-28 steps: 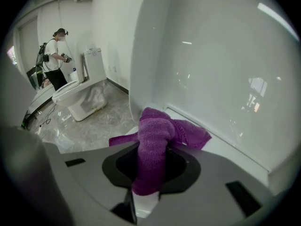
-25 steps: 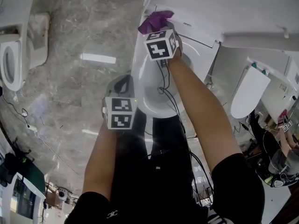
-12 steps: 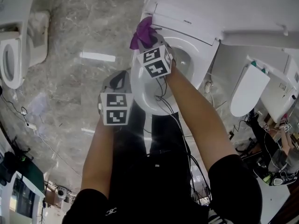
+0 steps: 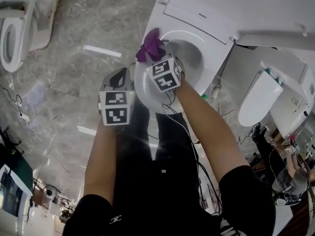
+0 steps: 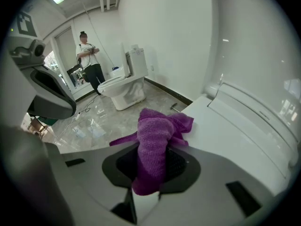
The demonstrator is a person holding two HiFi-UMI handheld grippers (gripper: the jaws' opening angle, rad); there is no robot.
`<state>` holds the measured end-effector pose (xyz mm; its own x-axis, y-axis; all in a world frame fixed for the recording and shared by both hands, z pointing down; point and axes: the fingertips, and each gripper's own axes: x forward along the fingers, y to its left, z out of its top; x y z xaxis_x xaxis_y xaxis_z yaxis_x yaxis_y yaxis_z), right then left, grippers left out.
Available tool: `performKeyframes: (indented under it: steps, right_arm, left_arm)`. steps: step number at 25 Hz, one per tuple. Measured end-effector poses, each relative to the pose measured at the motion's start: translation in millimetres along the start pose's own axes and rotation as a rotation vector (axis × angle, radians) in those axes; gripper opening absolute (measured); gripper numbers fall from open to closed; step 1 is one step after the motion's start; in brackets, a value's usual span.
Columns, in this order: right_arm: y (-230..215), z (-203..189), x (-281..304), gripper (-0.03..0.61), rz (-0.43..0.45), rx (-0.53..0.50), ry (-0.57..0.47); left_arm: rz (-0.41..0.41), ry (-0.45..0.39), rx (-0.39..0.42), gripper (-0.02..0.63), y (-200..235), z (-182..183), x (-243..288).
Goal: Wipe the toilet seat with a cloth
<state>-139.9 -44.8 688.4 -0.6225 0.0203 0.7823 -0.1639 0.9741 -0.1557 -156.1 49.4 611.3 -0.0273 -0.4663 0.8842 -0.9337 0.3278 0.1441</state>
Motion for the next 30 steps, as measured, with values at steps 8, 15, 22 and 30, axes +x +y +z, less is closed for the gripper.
performKeyframes:
  steps: [8, 15, 22, 30]
  right_arm:
    - [49, -50, -17, 0.094, 0.073, -0.109, 0.096]
    - [73, -69, -26, 0.094, 0.091, -0.134, 0.092]
    - [114, -81, -33, 0.094, 0.119, -0.159, 0.086]
    - [162, -113, -50, 0.094, 0.152, -0.171, 0.134]
  left_arm:
    - [0.072, 0.019, -0.103, 0.006, -24, -57, -22]
    - [0.115, 0.018, -0.222, 0.006, -32, -91, -43]
    - [0.108, 0.032, -0.203, 0.006, -16, -117, -45]
    - [0.065, -0.002, -0.124, 0.006, -26, -99, -53]
